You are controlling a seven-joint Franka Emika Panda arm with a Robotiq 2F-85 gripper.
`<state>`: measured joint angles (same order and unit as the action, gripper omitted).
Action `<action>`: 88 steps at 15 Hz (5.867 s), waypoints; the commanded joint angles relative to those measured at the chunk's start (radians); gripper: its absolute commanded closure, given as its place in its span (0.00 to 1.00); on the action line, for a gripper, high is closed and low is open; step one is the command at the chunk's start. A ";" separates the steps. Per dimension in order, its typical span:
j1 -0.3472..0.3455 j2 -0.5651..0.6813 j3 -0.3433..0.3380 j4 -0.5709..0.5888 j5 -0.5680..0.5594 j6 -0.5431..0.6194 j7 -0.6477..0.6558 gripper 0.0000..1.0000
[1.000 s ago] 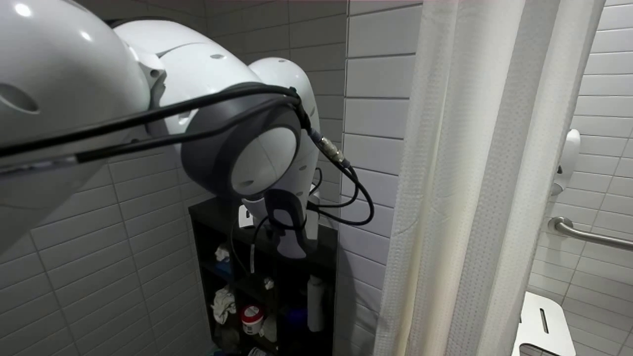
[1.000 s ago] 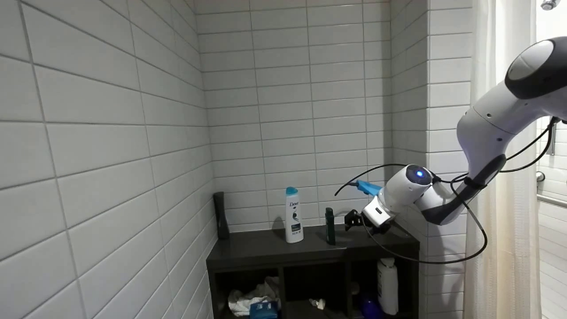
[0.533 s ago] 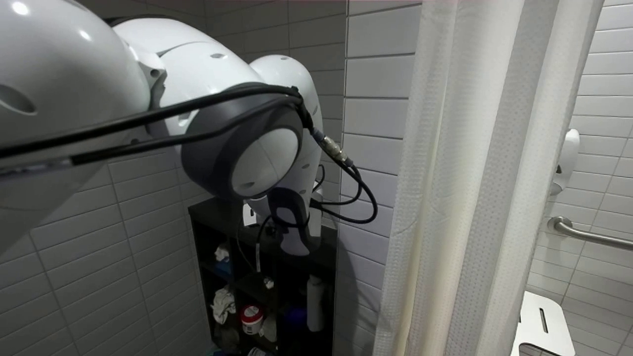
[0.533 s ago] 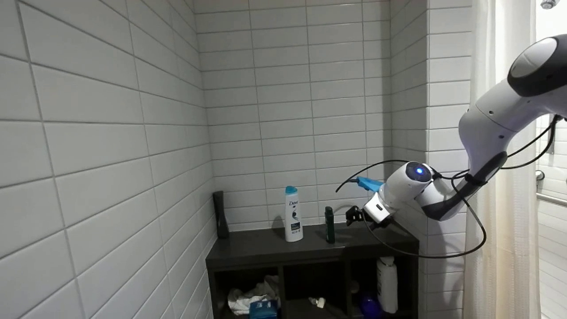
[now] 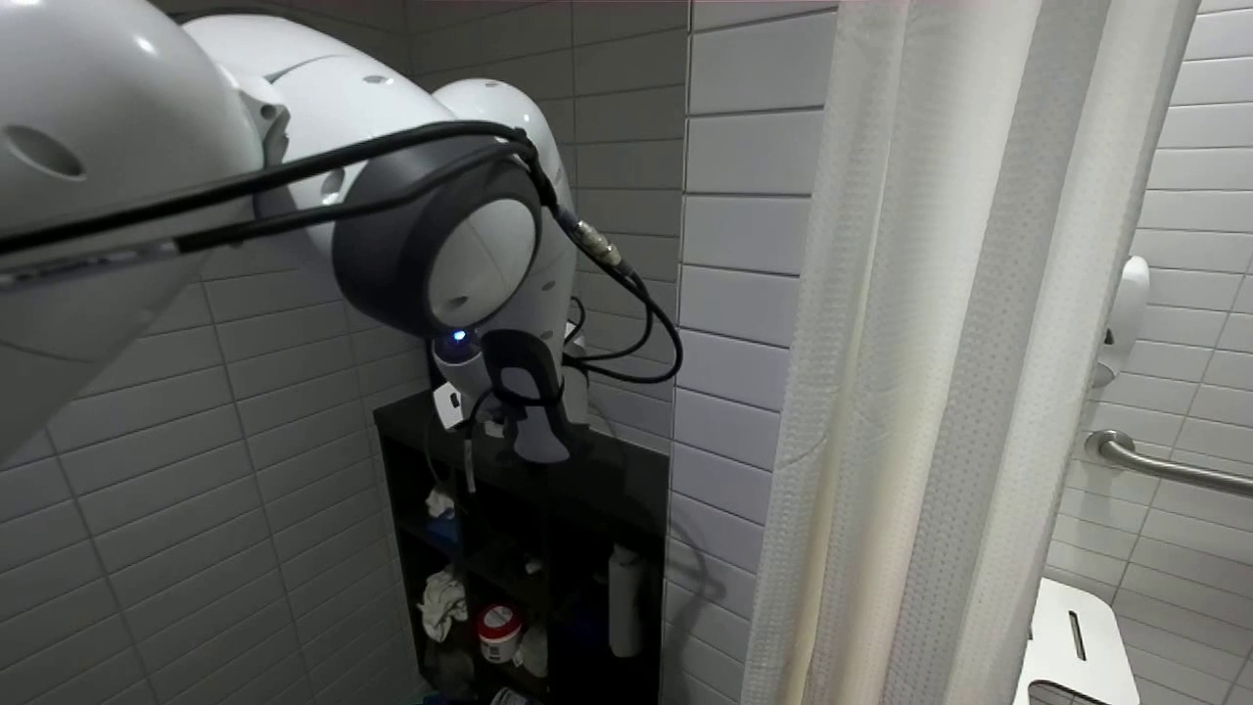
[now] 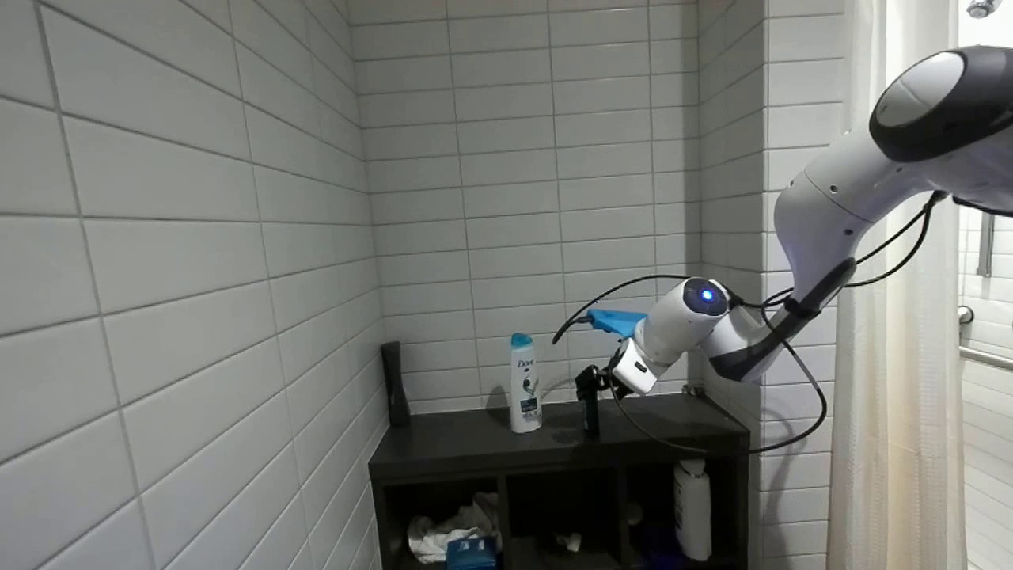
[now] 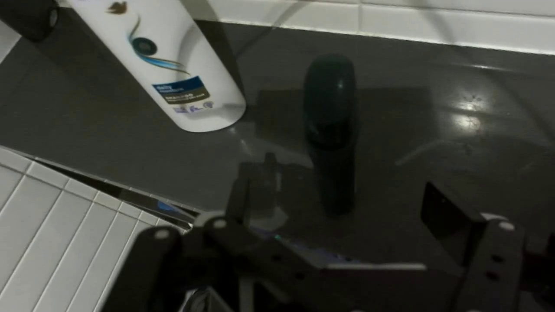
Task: Pick up the black bottle
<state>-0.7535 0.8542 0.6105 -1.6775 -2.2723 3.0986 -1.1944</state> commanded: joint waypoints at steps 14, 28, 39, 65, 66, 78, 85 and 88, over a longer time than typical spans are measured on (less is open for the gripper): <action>0.055 -0.010 -0.066 0.007 0.074 0.000 -0.055 0.00; 0.080 0.064 -0.089 0.200 0.019 0.085 -0.235 0.00; 0.073 0.215 -0.074 0.385 -0.003 0.315 -0.351 0.87; -0.157 0.110 0.394 0.197 -0.363 0.021 -0.515 0.92; -0.175 0.110 0.418 0.177 -0.384 0.009 -0.514 0.92; -0.466 0.155 0.697 -0.079 -0.334 -0.220 -0.761 0.92; -0.512 0.193 0.718 -0.126 -0.334 -0.217 -0.782 0.92; -0.489 0.208 0.669 -0.107 -0.334 -0.196 -0.750 0.92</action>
<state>-1.2465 1.0280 1.2965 -1.7897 -2.6064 2.8907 -1.9534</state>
